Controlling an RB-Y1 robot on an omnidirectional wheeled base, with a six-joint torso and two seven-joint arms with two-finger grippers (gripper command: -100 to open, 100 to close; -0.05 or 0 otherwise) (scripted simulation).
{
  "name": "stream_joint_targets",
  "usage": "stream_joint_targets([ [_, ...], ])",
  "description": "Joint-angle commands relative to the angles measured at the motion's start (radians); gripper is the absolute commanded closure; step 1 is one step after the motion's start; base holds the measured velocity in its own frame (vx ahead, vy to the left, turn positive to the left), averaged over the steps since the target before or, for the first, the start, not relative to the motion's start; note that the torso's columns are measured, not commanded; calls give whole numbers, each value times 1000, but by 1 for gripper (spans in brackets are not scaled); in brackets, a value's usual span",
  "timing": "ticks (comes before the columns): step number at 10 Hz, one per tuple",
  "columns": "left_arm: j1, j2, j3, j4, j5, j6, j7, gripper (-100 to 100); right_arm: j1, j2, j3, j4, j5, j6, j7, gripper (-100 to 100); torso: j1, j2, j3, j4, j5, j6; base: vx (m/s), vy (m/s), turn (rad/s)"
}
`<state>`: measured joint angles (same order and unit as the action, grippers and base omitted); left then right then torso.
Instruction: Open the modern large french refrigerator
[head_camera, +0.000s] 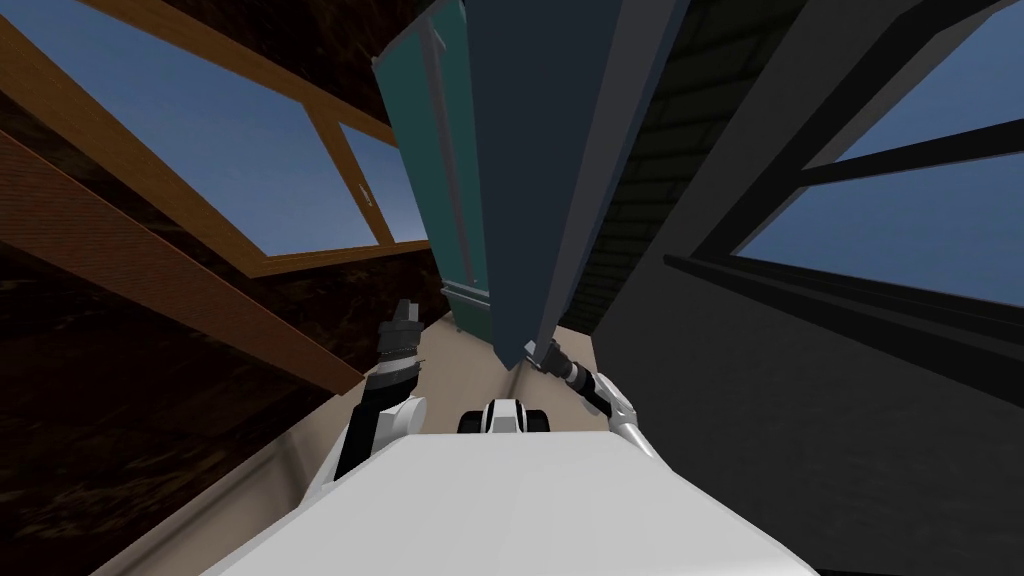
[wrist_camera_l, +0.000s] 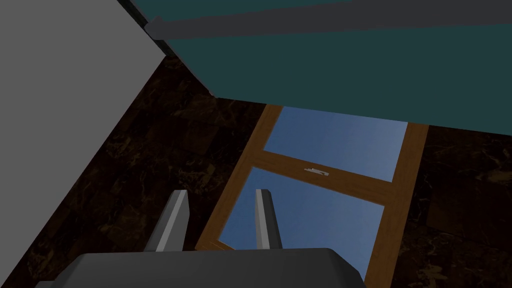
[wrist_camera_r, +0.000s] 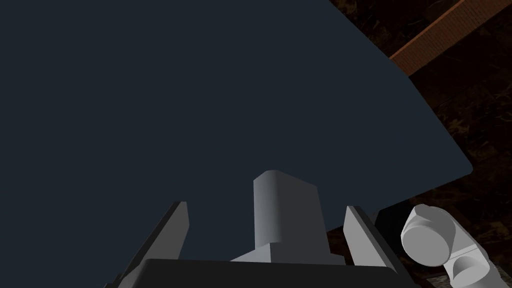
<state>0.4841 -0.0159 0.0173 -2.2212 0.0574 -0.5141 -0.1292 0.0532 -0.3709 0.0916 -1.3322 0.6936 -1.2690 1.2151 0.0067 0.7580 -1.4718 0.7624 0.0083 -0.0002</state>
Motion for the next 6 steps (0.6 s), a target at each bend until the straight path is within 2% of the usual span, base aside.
stream_joint_targets([
  [1, 0, 0, 0, 0, 0, 0, 0, 0, 4, -2, 0, 5, 2, 3, 1, 0, -1, -2, 2, -8, -2, 1, 15, -4, 0],
  [6, 0, 0, 0, 0, 0, 0, 0, 0, 11, -7, 0, 17, 9, 15, 3, 0, -6, -18, -4, -23, -8, 0, 4, -1, -1],
])
